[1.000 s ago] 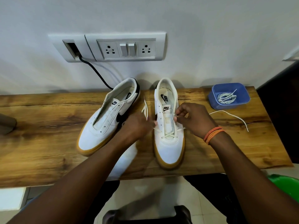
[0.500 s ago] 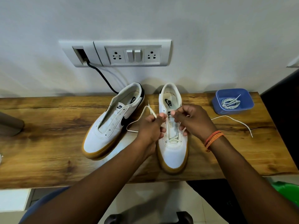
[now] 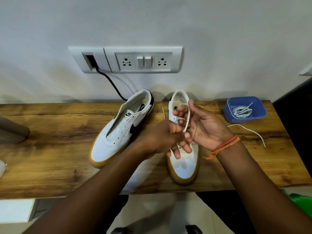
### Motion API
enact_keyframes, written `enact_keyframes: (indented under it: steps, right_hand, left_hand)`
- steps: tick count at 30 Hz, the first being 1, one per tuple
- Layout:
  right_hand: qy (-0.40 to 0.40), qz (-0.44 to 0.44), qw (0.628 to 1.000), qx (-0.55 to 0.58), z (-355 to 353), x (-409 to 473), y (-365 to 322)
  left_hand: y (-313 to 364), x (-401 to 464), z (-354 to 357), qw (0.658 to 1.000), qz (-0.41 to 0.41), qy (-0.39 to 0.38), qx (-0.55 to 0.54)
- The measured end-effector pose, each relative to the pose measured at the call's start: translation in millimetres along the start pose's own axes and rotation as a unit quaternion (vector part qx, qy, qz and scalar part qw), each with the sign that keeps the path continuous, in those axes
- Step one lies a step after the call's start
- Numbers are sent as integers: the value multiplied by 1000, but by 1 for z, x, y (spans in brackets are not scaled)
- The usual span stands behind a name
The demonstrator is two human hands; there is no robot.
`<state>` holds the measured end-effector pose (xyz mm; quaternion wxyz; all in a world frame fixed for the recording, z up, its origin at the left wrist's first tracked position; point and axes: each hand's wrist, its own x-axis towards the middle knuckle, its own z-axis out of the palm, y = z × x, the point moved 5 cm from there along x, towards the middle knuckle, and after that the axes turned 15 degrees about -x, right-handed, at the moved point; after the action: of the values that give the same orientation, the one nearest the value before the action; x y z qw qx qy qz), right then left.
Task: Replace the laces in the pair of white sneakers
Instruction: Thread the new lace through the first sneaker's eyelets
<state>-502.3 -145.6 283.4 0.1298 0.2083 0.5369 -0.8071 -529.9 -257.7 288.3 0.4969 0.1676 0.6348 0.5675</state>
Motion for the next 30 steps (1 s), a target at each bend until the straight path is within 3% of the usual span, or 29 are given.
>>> enact_keyframes:
  steps: [3,7,10,12,15,19,21,23,25,26,28,30]
  right_hand:
    - [70,-15,996,61,-21,1,-9]
    - [204,1,972,120,-60,-5,-14]
    - [250,13,958,139,-81,-9,-15]
    - [274,19,952,135,-90,-10,-15]
    - [316,29,942,112,-102,-13,-15]
    - [342,34,929,138,-113,-16,-12]
    - [338,30,928,153,-115,-17,-12]
    - [329,16,927,177,-116,-19,-14]
    - [332,4,921,206,-121,-20,-15]
    - [338,2,916,217,-125,-21,-15]
    - [354,-2,905,235,-134,-25,-15]
    - [371,-7,893,254,-142,-28,-15]
  left_hand:
    - [-5,0,-21,995,-23,91,31]
    - [3,0,-61,974,-4,203,-98]
    - [10,-5,-77,950,9,259,-177]
    - [18,-13,-88,933,75,352,-31]
    - [29,-21,-86,851,161,406,291]
    - [27,-22,-88,802,169,423,386]
    - [26,-23,-91,800,191,423,381]
    - [23,-19,-96,848,193,407,278]
    - [16,-9,-103,925,143,348,49]
    - [11,-4,-105,946,102,297,-79]
    - [7,0,-107,949,24,190,-250]
    - [7,-1,-112,954,-10,125,-272]
